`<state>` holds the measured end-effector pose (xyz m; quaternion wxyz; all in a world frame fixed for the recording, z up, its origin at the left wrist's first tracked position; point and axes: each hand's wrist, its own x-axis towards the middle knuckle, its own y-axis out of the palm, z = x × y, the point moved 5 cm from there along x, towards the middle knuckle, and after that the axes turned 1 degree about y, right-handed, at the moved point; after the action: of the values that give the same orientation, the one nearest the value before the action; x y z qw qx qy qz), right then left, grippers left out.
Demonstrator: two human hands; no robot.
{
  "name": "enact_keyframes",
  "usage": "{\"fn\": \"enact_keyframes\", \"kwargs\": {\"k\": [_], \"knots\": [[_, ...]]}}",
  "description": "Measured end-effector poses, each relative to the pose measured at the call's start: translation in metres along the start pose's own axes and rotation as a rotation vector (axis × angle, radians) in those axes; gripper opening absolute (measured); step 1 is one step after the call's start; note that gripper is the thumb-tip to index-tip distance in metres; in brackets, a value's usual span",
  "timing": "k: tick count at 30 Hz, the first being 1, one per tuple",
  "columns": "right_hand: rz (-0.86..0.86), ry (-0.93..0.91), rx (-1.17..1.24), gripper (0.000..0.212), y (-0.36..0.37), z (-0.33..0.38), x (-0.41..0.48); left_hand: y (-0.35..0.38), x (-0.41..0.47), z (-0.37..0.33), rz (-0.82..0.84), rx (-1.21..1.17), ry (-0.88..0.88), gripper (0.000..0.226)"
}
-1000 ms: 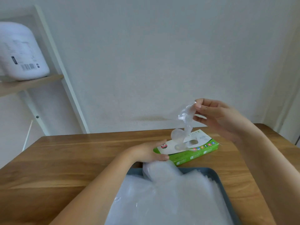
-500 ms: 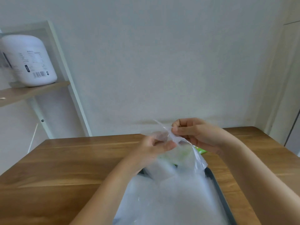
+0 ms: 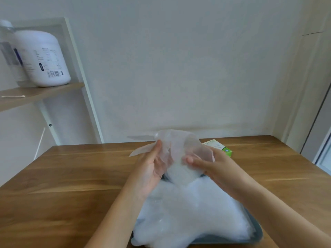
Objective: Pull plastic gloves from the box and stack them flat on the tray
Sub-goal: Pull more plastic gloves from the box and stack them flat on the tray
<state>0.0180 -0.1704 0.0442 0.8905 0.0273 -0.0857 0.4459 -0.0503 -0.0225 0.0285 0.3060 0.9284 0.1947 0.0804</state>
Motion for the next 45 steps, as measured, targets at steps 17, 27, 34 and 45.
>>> {"fn": "enact_keyframes", "kwargs": {"k": [17, 27, 34, 45], "knots": [[-0.062, -0.165, -1.294, 0.040, 0.053, 0.128, -0.020, 0.012, -0.044, -0.061, 0.177, 0.738, 0.508, 0.109], [-0.039, -0.148, -1.001, 0.044, 0.054, 0.144, -0.029, 0.021, -0.043, -0.048, 0.490, 0.678, 0.209, 0.056], [-0.156, -0.055, -0.523, 0.057, 0.028, 0.120, -0.033, 0.009, -0.042, -0.053, 0.307, 0.407, 0.125, 0.029], [-0.316, 0.250, -0.572, 0.038, -0.005, 0.026, -0.047, -0.026, -0.037, -0.049, 0.190, 0.801, -0.165, 0.016]]}}
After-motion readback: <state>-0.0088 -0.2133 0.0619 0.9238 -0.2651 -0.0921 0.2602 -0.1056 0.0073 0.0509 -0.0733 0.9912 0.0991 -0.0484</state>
